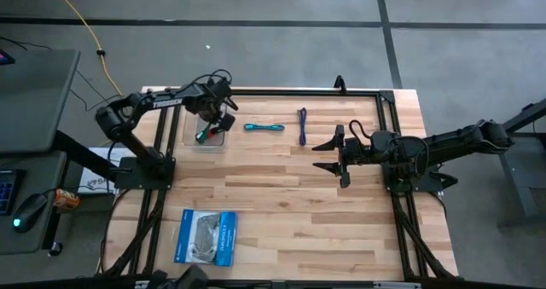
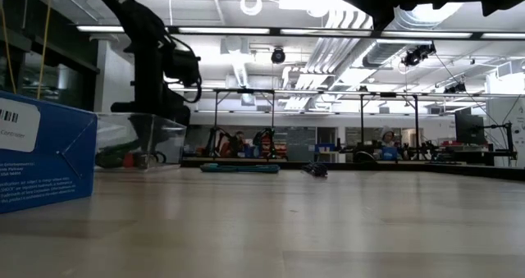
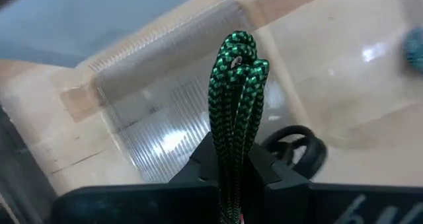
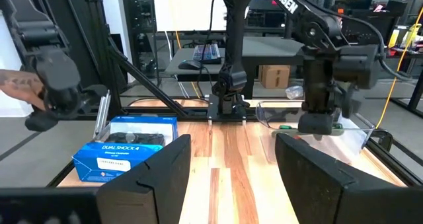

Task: Pick and place USB-C Cables
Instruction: Put the green USB cable into the transparent bin

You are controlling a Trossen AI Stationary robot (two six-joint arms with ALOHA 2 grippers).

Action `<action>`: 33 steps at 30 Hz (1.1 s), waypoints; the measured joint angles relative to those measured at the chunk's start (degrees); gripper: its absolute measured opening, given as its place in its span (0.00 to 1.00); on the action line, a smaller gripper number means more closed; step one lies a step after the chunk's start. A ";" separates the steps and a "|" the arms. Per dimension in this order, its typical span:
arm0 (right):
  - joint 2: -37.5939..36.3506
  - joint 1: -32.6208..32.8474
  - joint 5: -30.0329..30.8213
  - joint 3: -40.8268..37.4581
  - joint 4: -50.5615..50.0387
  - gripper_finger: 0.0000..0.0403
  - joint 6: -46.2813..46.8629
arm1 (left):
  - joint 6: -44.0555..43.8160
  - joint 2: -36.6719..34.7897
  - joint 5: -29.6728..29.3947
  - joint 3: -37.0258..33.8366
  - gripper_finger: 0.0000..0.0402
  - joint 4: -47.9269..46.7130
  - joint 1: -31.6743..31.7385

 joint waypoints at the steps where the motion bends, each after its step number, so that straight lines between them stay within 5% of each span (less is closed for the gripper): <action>1: 0.00 0.00 0.02 0.00 0.00 0.52 -0.02 | -0.08 0.65 0.50 0.04 0.00 0.07 0.24; 15: 0.00 0.00 0.02 0.00 0.00 0.52 -0.01 | 0.03 2.90 1.57 0.11 0.01 3.62 0.61; 33: 0.00 0.00 0.01 0.00 0.02 0.52 -0.01 | 1.90 3.21 0.02 -0.15 0.14 3.64 0.43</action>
